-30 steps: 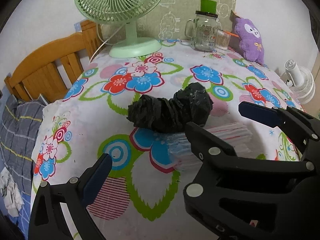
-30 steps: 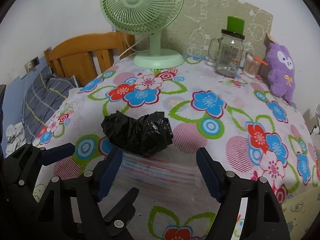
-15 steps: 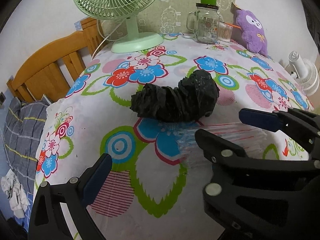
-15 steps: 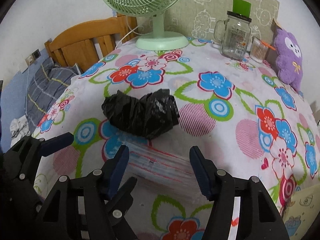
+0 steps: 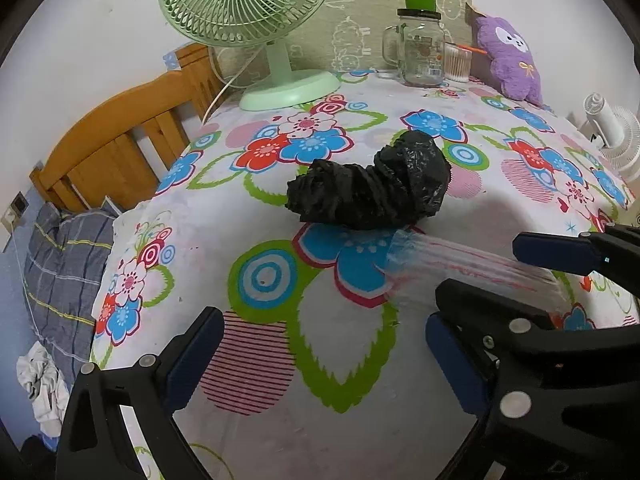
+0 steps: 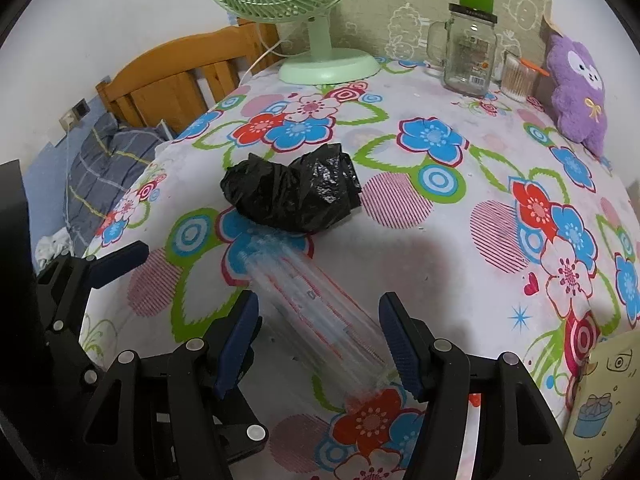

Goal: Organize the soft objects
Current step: 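Grasp the clear straw bag with the right tool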

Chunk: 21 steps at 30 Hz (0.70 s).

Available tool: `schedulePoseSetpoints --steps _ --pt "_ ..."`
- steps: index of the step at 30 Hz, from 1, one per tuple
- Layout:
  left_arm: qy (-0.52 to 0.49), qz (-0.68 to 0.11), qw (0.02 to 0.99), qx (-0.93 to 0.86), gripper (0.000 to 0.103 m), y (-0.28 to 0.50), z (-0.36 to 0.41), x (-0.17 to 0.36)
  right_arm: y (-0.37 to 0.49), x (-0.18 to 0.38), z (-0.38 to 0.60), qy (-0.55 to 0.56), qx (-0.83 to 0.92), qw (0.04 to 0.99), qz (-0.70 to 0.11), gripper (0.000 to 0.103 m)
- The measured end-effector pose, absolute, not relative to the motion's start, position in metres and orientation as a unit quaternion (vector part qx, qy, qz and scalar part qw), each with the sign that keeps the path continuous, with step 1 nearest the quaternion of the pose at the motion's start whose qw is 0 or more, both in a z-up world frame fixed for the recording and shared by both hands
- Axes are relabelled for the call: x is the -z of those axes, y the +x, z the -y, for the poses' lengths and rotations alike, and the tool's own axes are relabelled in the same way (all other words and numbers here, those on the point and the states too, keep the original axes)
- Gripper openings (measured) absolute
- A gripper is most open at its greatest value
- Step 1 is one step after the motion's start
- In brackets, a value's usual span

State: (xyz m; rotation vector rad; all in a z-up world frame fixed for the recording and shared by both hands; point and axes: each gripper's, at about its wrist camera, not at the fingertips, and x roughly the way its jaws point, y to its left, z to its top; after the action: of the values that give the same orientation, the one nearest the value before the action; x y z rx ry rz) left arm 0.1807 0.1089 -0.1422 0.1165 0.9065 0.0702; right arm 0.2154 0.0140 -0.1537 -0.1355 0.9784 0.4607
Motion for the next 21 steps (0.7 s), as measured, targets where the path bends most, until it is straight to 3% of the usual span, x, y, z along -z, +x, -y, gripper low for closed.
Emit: schedulePoseSetpoints --steps 9,21 --pt "0.067 -0.433 0.898 -0.038 0.103 0.179 -0.108 0.142 0.222 0.160 -0.019 -0.076 -0.209 0.856 -0.467 0.065" --pt "0.074 -0.435 0.897 -0.015 0.102 0.179 -0.096 0.141 0.211 0.156 -0.022 -0.096 -0.218 0.860 -0.451 0.024"
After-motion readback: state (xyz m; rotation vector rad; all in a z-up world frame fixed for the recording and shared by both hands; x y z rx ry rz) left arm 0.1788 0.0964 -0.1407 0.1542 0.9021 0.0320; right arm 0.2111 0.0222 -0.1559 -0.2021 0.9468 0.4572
